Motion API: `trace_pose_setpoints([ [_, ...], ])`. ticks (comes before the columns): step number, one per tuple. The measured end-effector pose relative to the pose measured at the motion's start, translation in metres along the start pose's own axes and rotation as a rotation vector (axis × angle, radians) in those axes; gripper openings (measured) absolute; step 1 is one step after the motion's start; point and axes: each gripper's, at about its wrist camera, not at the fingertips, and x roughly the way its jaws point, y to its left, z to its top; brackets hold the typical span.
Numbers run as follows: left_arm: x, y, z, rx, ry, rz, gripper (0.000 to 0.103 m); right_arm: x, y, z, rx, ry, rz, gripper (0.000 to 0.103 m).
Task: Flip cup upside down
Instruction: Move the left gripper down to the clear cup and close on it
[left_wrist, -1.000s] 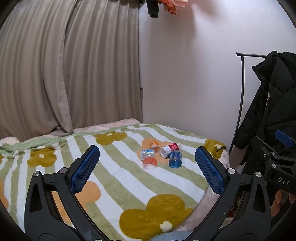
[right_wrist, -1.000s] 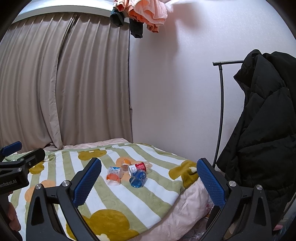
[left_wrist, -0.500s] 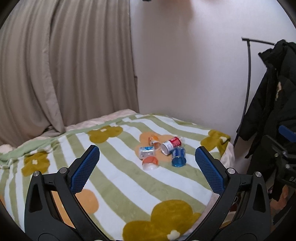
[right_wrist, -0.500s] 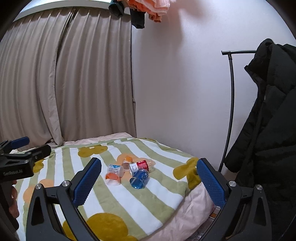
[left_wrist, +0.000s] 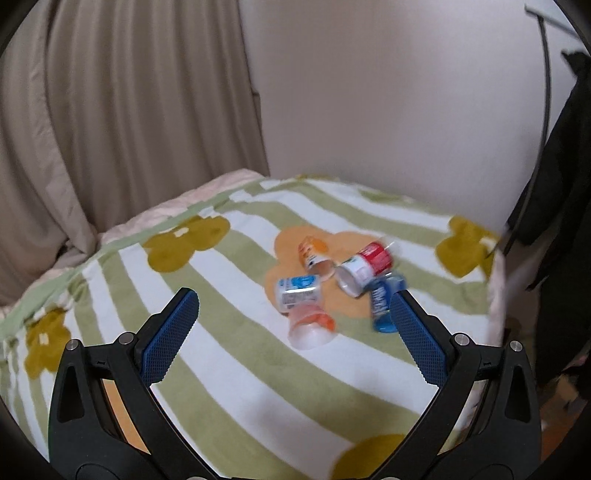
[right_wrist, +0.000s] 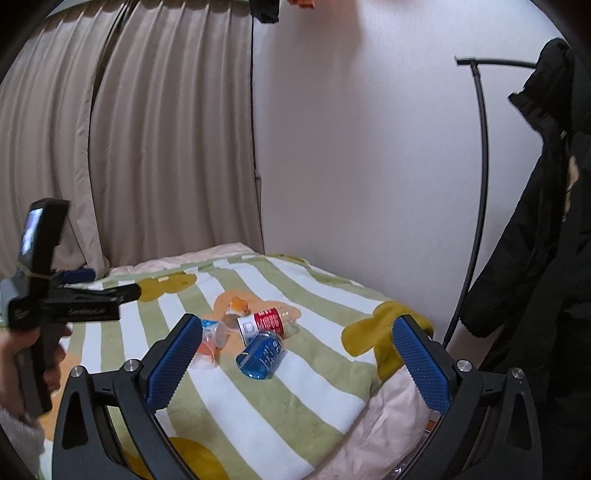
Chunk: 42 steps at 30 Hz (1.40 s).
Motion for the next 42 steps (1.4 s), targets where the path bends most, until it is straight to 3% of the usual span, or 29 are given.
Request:
trace_pose_setpoints([
  [10, 0.105, 0.017, 0.005, 0.042, 0.183, -0.038, 0.103, 0.051, -0.003, -0.020, 0.013, 0.095, 0.011, 0.103],
  [21, 0.218, 0.023, 0.008, -0.026, 0.527, -0.136, 0.103, 0.083, 0.000, -0.038, 0.022, 0.137, 0.015, 0.103],
  [29, 0.264, 0.011, -0.003, -0.023, 0.709, -0.161, 0.103, 0.092, 0.000, -0.044, 0.027, 0.148, 0.002, 0.103],
  [34, 0.281, -0.003, -0.014, 0.025, 0.785, -0.136, 0.102, 0.094, -0.002, -0.047, 0.038, 0.152, 0.001, 0.103],
  [39, 0.294, -0.008, -0.027, -0.006, 0.869, -0.176, 0.093, 0.094, -0.004, -0.049, 0.038, 0.154, 0.000, 0.103],
  [42, 0.297, -0.011, -0.035, -0.001, 0.906, -0.190, 0.078, 0.092, -0.004, -0.049, 0.042, 0.153, 0.000, 0.103],
])
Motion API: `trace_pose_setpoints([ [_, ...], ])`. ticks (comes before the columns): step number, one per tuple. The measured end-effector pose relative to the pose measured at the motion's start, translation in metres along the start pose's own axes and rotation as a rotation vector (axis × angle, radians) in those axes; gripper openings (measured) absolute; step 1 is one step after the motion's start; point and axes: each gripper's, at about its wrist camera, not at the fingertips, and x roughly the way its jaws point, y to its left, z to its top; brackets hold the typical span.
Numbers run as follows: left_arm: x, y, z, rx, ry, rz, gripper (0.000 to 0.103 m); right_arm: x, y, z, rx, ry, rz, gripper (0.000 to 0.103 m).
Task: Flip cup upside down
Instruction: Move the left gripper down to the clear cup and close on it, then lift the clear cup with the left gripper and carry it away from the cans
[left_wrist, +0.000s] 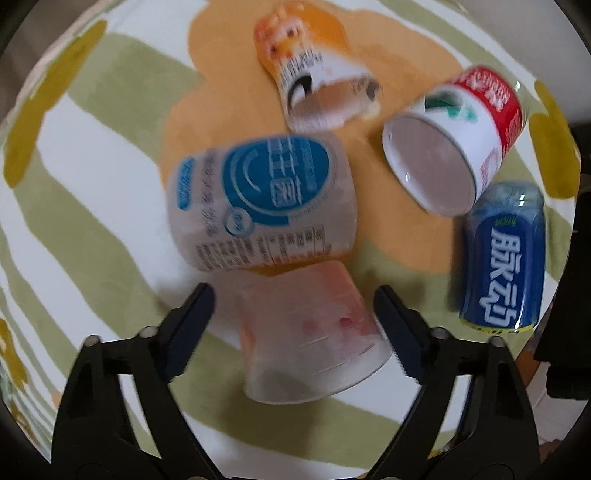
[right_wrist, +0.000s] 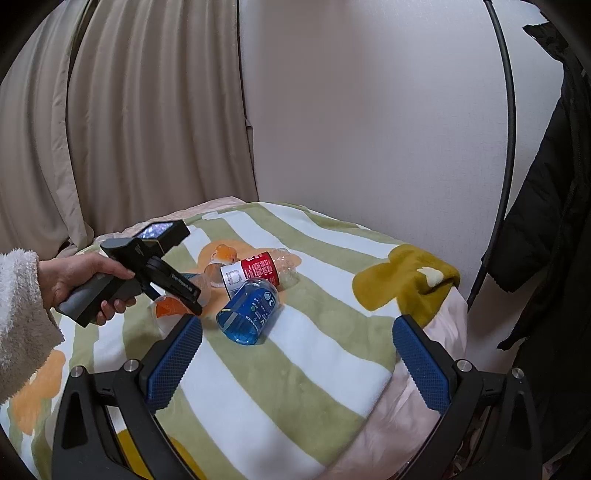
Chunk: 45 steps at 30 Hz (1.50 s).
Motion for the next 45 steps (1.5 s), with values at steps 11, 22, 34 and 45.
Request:
trace_pose_setpoints([
  [11, -0.024, -0.009, -0.013, 0.020, 0.021, -0.028, 0.067, -0.001, -0.005, 0.000, 0.028, -0.001, 0.015, 0.103],
  [22, -0.090, -0.056, -0.089, 0.167, 0.045, -0.014, 0.067, -0.033, 0.001, 0.013, 0.034, -0.060, 0.044, 0.103],
  [34, -0.026, -0.079, -0.179, 0.135, 0.115, -0.052, 0.067, -0.078, -0.003, 0.011, 0.071, -0.061, 0.091, 0.103],
  [45, -0.047, -0.075, -0.192, 0.163, 0.013, 0.040, 0.103, -0.102, -0.010, 0.010, 0.078, -0.069, 0.076, 0.103],
])
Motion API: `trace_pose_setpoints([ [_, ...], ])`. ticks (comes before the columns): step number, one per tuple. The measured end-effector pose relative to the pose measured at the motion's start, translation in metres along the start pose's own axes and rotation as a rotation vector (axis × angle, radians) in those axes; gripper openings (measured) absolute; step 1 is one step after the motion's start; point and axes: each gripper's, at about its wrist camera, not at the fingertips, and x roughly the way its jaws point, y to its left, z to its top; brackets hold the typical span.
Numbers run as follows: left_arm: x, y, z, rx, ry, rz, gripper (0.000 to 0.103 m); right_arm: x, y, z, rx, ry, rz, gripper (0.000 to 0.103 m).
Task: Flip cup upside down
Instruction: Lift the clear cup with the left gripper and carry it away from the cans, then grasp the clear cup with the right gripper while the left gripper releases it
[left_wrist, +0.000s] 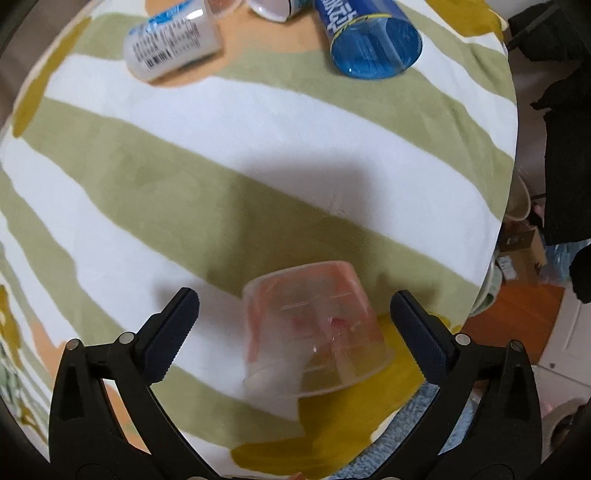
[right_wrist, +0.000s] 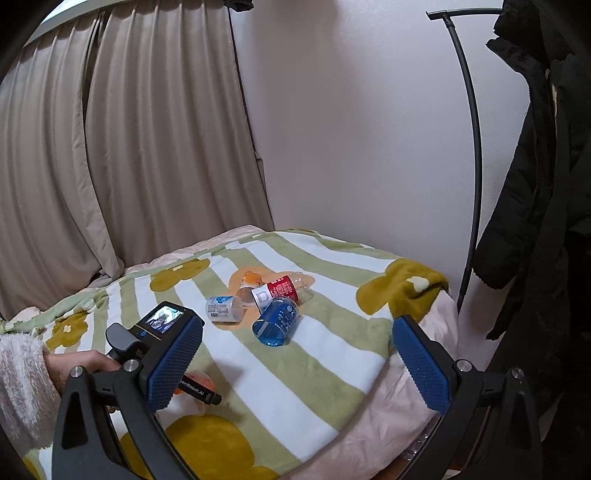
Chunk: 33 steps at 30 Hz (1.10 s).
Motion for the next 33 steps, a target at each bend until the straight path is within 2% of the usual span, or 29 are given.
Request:
trace_pose_setpoints([
  [5, -0.021, 0.001, -0.010, -0.001, -0.025, 0.005, 0.103, -0.005, 0.006, 0.002, -0.007, -0.006, 0.013, 0.103],
  [7, -0.053, 0.020, -0.010, -0.005, -0.040, -0.003, 0.103, -0.007, 0.009, 0.004, -0.014, -0.009, 0.021, 0.103],
  [10, -0.076, 0.028, -0.021, -0.026, -0.073, -0.029, 0.103, -0.009, 0.014, 0.012, -0.021, 0.000, 0.046, 0.103],
  [13, -0.099, 0.034, -0.038, -0.057, -0.109, -0.054, 0.103, -0.009, 0.022, 0.023, -0.059, 0.018, 0.058, 0.103],
  [17, -0.129, 0.046, -0.079, -0.101, -0.178, -0.084, 0.103, 0.001, 0.037, 0.041, -0.106, 0.087, 0.132, 0.103],
  [18, -0.120, 0.035, -0.089, -0.111, -0.189, -0.084, 0.103, 0.005, 0.041, 0.043, -0.120, 0.110, 0.142, 0.103],
  [20, -0.125, 0.048, -0.109, -0.145, -0.225, -0.101, 0.103, 0.027, 0.058, 0.052, -0.166, 0.225, 0.138, 0.103],
  [22, -0.127, 0.063, -0.126, -0.172, -0.249, -0.119, 0.103, 0.049, 0.071, 0.053, -0.184, 0.334, 0.172, 0.103],
  [23, -0.130, 0.070, -0.135, -0.184, -0.264, -0.116, 0.103, 0.065, 0.080, 0.051, -0.185, 0.401, 0.207, 0.103],
  [25, -0.129, 0.081, -0.148, -0.187, -0.269, -0.088, 0.103, 0.097, 0.095, 0.044, -0.182, 0.500, 0.222, 0.103],
  [28, -0.126, 0.093, -0.163, -0.184, -0.279, -0.046, 0.103, 0.142, 0.109, 0.027, -0.138, 0.654, 0.247, 0.103],
  [30, -0.122, 0.102, -0.171, -0.190, -0.280, -0.054, 0.103, 0.176, 0.116, 0.010, -0.071, 0.784, 0.262, 0.103],
  [33, -0.114, 0.116, -0.178, -0.209, -0.275, -0.079, 0.103, 0.224, 0.119, -0.017, 0.036, 0.951, 0.207, 0.103],
])
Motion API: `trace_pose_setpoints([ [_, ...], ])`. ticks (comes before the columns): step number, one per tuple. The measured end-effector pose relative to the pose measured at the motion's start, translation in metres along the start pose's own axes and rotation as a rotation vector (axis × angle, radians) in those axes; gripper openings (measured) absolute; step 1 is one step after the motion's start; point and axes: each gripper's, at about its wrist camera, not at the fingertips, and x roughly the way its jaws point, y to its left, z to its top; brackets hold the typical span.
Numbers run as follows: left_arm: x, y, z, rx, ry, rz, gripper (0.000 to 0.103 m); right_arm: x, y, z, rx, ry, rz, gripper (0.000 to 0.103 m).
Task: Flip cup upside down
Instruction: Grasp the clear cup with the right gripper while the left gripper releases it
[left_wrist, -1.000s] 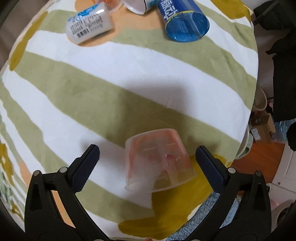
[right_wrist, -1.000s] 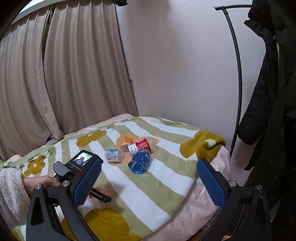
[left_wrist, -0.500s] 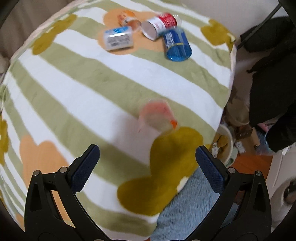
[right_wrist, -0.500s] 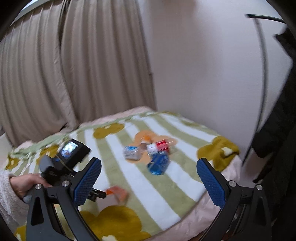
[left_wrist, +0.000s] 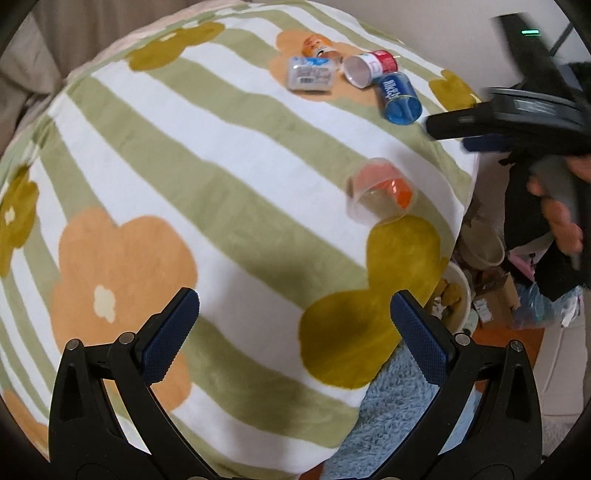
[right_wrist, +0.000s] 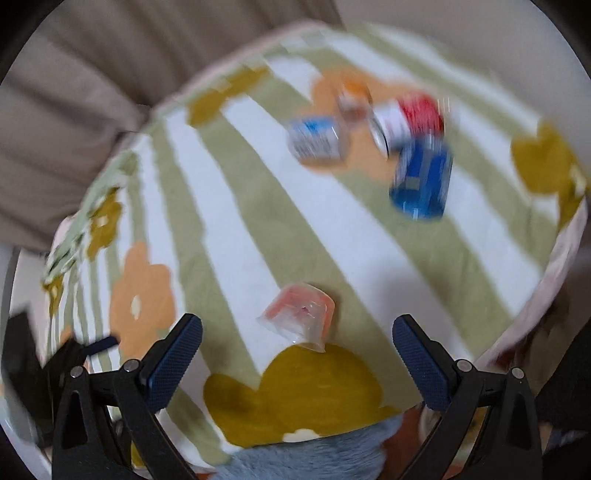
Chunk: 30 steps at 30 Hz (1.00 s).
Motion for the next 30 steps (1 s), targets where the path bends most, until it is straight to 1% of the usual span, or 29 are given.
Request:
trace_pose_setpoints([
  [2, 0.005, 0.011, -0.002, -0.014, 0.011, -0.008, 0.103, 0.031, -0.007, 0.011, 0.070, 0.090, -0.005, 0.103],
  [5, 0.013, 0.024, -0.004, -0.012, 0.020, 0.009, 0.103, 0.063, -0.017, 0.021, 0.179, 0.161, 0.015, 0.103],
  [8, 0.022, 0.031, -0.005, 0.004, 0.023, 0.025, 0.103, 0.082, -0.022, 0.027, 0.233, 0.202, 0.011, 0.102],
  [10, 0.028, 0.034, -0.004, 0.010, 0.027, 0.022, 0.103, 0.090, -0.022, 0.027, 0.238, 0.232, 0.009, 0.091],
  [11, 0.032, 0.035, -0.003, 0.012, 0.030, 0.014, 0.103, 0.094, -0.021, 0.026, 0.238, 0.247, 0.012, 0.088],
  [12, 0.035, 0.035, -0.003, 0.013, 0.032, 0.005, 0.103, 0.098, -0.019, 0.026, 0.240, 0.256, 0.012, 0.083],
  [14, 0.042, 0.036, -0.002, 0.011, 0.040, -0.016, 0.103, 0.103, -0.019, 0.025, 0.239, 0.272, 0.002, 0.080],
  [19, 0.053, 0.034, -0.001, 0.012, 0.056, -0.042, 0.103, 0.113, -0.025, 0.027, 0.249, 0.294, -0.002, 0.067],
  [23, 0.055, 0.032, 0.000, 0.015, 0.055, -0.050, 0.103, 0.115, -0.026, 0.027, 0.226, 0.305, 0.000, 0.058],
  [28, 0.050, 0.033, 0.002, -0.007, 0.036, -0.059, 0.103, 0.109, -0.026, 0.030, 0.209, 0.284, 0.015, 0.058],
  [30, 0.045, 0.033, 0.002, -0.015, 0.019, -0.060, 0.103, 0.097, -0.018, 0.033, 0.183, 0.225, 0.025, 0.058],
])
